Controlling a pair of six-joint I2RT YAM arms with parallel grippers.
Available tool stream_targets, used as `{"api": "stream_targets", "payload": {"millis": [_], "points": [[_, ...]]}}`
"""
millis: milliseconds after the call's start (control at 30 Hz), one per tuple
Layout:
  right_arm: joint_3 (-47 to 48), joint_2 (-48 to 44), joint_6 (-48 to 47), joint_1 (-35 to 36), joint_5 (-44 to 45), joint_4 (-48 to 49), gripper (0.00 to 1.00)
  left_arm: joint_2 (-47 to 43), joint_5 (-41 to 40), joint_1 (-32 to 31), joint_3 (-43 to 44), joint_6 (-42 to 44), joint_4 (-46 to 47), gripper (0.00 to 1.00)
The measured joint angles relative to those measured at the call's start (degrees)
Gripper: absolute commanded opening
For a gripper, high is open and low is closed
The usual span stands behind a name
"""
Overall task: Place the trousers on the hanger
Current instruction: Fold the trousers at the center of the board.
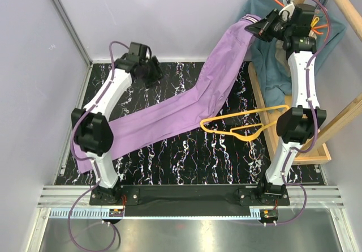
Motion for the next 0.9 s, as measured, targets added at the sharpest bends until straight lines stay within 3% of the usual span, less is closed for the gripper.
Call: {"api": "stream_targets", "payload": {"millis": [133,267,567,900], "points": [[6.05,1.51,0.28,0.87,-0.26,-1.97,0.03,-5.6,0.83,-1.11,-14.12,1.14,0.96,0.52],[16.09,3.8,0.28,1.73,-0.31,-2.4,0.05,-4.57,1.88,-2.03,-20.22,1.6,-0.5,0.51],[18.84,4.04,-0.87,1.6,-0.63,-1.84,0.03,-4.33,1.88,-2.05,-16.26,4.07,-1.95,0.51],[8.02,3.61,-0.87,4.0,-1.68,-1.97,0.0,-5.25,0.33,3.43,-13.03,6.1,-6.69,0.51]]}}
